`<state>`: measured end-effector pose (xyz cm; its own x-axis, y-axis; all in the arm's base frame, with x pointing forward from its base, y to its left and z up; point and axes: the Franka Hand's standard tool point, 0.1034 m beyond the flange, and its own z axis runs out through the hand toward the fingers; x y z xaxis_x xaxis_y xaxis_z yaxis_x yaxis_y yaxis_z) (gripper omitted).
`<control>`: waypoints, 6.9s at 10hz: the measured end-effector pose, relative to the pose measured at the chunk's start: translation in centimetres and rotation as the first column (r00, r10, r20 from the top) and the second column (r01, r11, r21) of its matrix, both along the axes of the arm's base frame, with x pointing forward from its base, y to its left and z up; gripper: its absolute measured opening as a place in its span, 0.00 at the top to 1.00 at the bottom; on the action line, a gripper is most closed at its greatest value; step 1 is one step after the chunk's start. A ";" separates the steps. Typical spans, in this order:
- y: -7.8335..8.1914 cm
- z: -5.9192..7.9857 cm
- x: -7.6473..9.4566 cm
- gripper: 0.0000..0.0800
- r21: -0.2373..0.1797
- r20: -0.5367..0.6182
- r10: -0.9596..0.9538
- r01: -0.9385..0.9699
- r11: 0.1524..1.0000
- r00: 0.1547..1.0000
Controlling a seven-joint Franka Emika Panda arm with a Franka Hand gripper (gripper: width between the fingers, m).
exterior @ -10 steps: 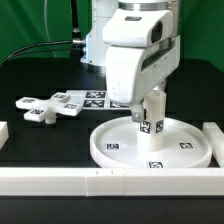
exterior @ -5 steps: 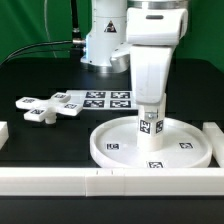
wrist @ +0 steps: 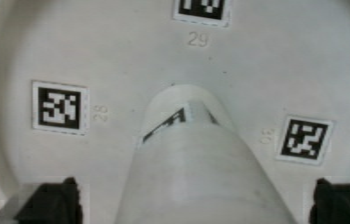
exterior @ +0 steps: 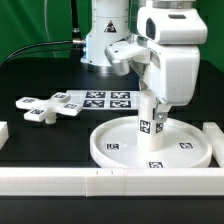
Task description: Assemble round table
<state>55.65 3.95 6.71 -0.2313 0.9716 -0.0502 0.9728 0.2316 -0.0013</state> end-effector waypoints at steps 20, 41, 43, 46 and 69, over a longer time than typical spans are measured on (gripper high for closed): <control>0.1 0.0 -0.6 0.49 0.043 -0.003 -0.966 0.965 0.259 0.259; 0.1 -0.1 -0.8 0.37 -0.026 -0.069 -0.457 0.460 -0.888 -0.887; 0.8 0.5 -0.6 0.25 -0.008 -0.074 -0.547 0.549 -0.836 -0.834; 1.3 2.6 -0.5 0.19 -0.006 -0.083 -0.654 0.657 -0.754 -0.752; -13.9 1.6 -6.0 0.19 0.059 -0.063 -0.998 0.998 0.025 0.028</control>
Offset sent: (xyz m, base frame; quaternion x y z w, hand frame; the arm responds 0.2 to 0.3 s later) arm 0.0000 0.0000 0.0000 0.0000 0.0000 0.0000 1.0000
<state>49.68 -10.00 8.34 0.9659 0.2581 0.0216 0.2589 -0.9647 -0.0490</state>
